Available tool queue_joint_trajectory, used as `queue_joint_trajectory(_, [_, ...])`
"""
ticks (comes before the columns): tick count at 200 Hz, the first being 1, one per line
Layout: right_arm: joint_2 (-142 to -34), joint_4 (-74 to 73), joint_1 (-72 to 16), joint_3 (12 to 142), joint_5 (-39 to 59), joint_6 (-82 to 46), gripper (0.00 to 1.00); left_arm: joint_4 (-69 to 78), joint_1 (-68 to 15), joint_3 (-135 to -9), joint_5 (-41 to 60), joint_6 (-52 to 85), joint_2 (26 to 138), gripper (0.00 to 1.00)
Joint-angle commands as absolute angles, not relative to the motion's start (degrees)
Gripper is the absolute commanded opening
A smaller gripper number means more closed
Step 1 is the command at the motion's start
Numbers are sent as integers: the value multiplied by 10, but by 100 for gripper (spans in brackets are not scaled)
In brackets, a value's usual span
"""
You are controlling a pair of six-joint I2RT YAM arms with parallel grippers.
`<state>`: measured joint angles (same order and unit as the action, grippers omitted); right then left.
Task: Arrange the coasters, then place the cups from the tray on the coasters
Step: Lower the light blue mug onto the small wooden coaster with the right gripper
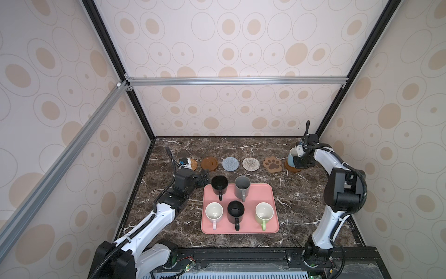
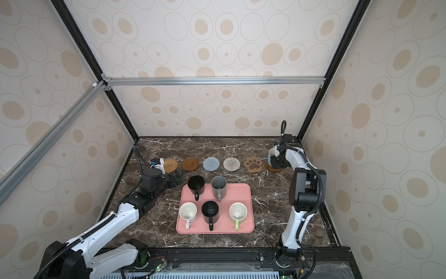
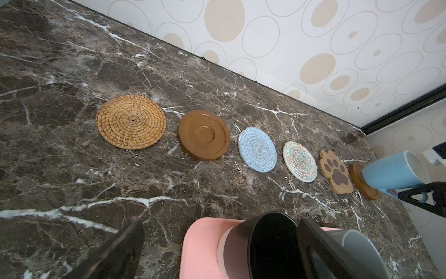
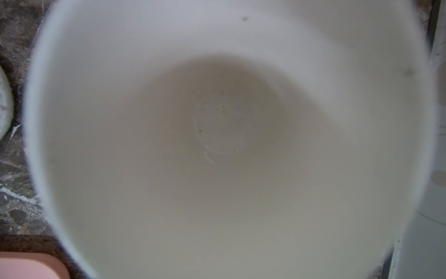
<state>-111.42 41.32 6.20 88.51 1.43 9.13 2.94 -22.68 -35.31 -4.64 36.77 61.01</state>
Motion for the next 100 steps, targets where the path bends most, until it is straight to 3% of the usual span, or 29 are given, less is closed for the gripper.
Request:
queue_joint_trajectory(1, [-1114, 408, 67, 911, 12, 107, 10, 30, -231, -351, -57, 375, 600, 100])
queue_joint_trajectory(100, [-1128, 414, 71, 907, 2, 108, 10, 33, -231, -345, -56, 378, 600, 100])
